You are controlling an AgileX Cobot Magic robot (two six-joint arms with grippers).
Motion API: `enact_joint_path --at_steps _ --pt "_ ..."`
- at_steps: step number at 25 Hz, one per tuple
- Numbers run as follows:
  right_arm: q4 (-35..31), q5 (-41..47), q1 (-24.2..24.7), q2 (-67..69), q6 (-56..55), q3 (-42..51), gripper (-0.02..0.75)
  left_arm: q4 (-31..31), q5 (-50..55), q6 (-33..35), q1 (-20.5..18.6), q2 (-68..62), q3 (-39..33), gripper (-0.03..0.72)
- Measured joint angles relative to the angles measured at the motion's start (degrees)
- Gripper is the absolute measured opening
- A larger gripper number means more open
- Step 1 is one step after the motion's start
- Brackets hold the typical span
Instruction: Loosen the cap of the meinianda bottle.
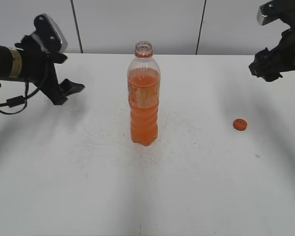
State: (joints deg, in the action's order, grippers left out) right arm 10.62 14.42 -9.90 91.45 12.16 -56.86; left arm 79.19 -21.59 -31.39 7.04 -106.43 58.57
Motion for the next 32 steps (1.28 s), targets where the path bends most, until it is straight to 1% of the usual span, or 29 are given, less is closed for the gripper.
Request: enact_joint_path --at_steps 2,5,7,10,12,15,16,18,20,21,23,27,30,32 --pt "3.4 1.1 0.0 -0.6 -1.0 -1.2 0.595 -2.2 8.2 0.0 0.0 2.7 0.0 0.576" --pt "7.1 5.9 0.0 -0.7 -4.9 -4.2 0.595 -8.0 22.7 0.0 0.0 6.4 0.0 0.552" --pt "8.8 11.2 0.0 -0.7 -8.7 -6.7 0.595 -12.5 33.6 0.0 -0.1 8.7 0.0 0.543" --pt "8.9 20.0 0.0 -0.7 -11.2 -10.2 0.595 -21.3 45.5 1.6 -0.1 12.1 0.0 0.538" --pt "7.2 26.2 0.0 -0.7 -10.5 -12.6 0.595 -28.5 50.4 7.4 -0.1 14.8 0.0 0.537" --pt "1.0 36.6 0.1 -0.7 -6.5 -16.6 0.595 -41.7 57.5 16.5 -0.1 19.8 1.3 0.537" --pt "-1.2 40.1 0.1 -0.8 -5.1 -17.8 0.595 -46.6 60.6 19.7 -0.1 21.2 2.6 0.537" --pt "-4.4 44.4 0.1 -0.9 -3.3 -19.8 0.595 -55.8 67.7 26.2 -0.1 23.9 6.0 0.537" --pt "-6.6 47.3 0.1 -1.1 -2.1 -21.3 0.595 -61.6 74.1 30.5 -0.1 25.6 9.1 0.537" --pt "-7.5 48.5 0.1 -1.3 -1.6 -21.7 0.595 -63.7 77.2 31.4 -0.1 26.2 10.4 0.537" --pt "-8.5 50.4 0.1 -2.4 -1.0 -21.9 0.594 -65.5 81.4 32.9 -0.1 27.4 11.8 0.537" --pt "-9.2 53.3 0.1 -7.0 -0.6 -21.9 0.594 -66.3 87.8 33.3 -0.1 29.9 12.2 0.537" --pt "-9.2 53.4 0.6 -12.3 -0.1 -20.7 0.594 -66.5 89.9 33.3 -0.1 32.5 11.8 0.537" --pt "-9.5 52.6 2.3 -15.4 0.2 -17.6 0.594 -66.5 89.8 33.3 -0.1 35.1 10.3 0.537"
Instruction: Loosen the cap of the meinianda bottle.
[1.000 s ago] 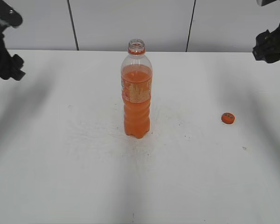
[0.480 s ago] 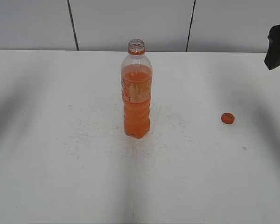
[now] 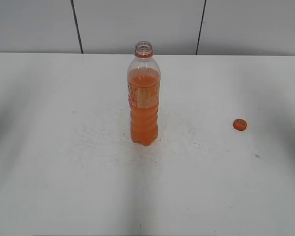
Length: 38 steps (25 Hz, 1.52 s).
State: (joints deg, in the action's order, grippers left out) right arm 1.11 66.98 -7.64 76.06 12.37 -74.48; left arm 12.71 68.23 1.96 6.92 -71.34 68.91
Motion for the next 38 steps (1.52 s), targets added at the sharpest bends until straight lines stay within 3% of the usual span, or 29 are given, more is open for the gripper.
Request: enact_joint_path --at_steps 6,22,28,38 --pt "-1.1 -4.1 8.1 -9.7 0.1 12.7 0.594 0.8 0.1 0.2 0.0 7.5 -6.2 0.537" --pt "-2.0 -10.5 8.6 -41.0 0.1 43.1 0.594 -7.7 -3.0 0.2 0.0 36.5 -27.2 0.537" --pt "-2.0 -9.7 8.6 -46.7 -2.3 48.5 0.593 -8.5 -4.1 0.2 0.0 44.9 -34.3 0.537" --pt "-2.0 -9.1 8.6 -52.3 -3.1 49.1 0.582 -9.1 -8.8 0.2 0.0 52.5 -36.4 0.537"
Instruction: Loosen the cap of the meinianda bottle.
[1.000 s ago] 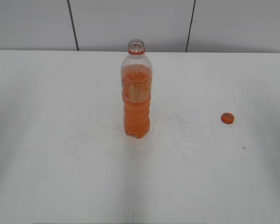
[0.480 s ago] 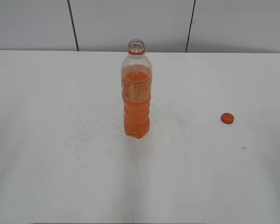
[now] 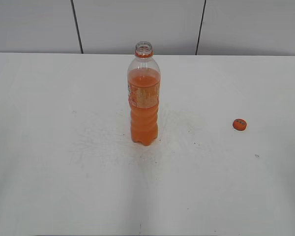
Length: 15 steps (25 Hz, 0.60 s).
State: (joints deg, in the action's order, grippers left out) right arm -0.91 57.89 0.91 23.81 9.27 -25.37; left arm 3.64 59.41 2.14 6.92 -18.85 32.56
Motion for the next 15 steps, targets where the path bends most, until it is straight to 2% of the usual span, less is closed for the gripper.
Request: enact_joint_path --at_steps 7,15 --pt "0.0 0.1 0.0 -9.0 0.0 0.0 0.541 0.1 -0.1 0.0 0.0 8.6 -0.3 0.536" --pt "0.2 0.2 0.0 -20.1 -0.1 0.0 0.532 0.2 -0.1 -0.7 0.0 18.2 -0.3 0.534"
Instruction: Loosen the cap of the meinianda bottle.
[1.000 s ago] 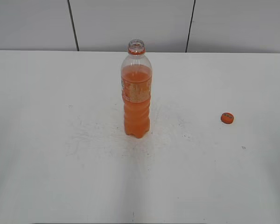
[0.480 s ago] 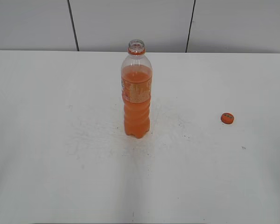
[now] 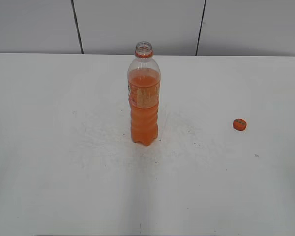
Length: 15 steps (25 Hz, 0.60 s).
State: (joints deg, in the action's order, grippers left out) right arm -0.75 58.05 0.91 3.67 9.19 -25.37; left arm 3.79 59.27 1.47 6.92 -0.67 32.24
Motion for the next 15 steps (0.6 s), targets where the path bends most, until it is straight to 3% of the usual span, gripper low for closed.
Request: enact_joint_path --at_steps 15 --pt "0.0 0.2 0.0 -4.1 -0.1 0.0 0.531 0.4 0.0 -1.1 0.0 1.1 0.0 0.495"
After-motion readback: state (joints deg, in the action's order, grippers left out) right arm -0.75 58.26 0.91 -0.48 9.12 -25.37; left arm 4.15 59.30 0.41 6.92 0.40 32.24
